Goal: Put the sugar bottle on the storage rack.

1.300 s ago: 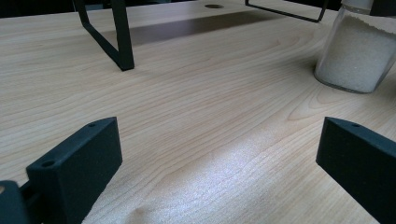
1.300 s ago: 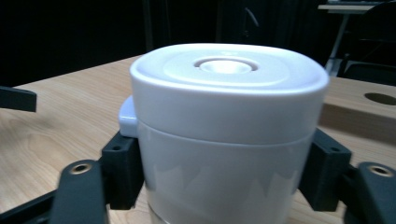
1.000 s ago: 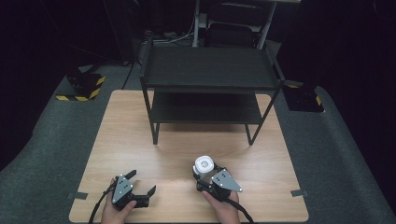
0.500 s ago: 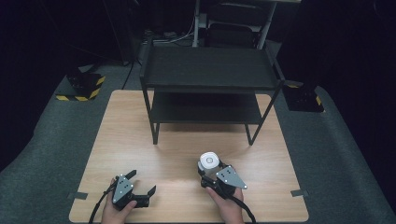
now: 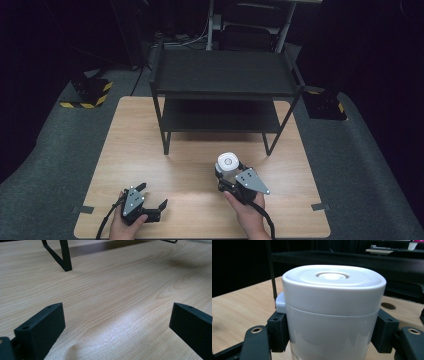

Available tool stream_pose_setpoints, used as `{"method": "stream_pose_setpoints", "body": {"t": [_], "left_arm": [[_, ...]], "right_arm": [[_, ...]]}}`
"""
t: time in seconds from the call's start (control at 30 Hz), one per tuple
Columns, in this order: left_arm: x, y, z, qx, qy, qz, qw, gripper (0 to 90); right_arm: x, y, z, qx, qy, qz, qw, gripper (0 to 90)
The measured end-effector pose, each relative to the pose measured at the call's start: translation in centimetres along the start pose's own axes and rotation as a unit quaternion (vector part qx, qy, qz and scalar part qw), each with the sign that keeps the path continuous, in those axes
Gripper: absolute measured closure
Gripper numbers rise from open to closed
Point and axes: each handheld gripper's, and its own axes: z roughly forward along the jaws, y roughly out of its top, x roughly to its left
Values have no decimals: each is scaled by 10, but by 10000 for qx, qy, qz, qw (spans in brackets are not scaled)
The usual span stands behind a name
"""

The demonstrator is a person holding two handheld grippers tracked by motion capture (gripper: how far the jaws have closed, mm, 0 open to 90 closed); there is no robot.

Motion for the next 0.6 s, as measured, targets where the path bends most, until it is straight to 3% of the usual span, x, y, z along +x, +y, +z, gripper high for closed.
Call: {"method": "stream_pose_setpoints", "body": {"t": [0.23, 0.6], "left_arm": [[1, 0, 0, -8, -19, -14, 10000, 5], [2, -1, 0, -16, -55, -31, 10000, 4]], "right_arm": [[-5, 25, 3, -110, -36, 19, 9999, 311], [-19, 68, 14, -203, -131, 293, 9993, 311]]}}
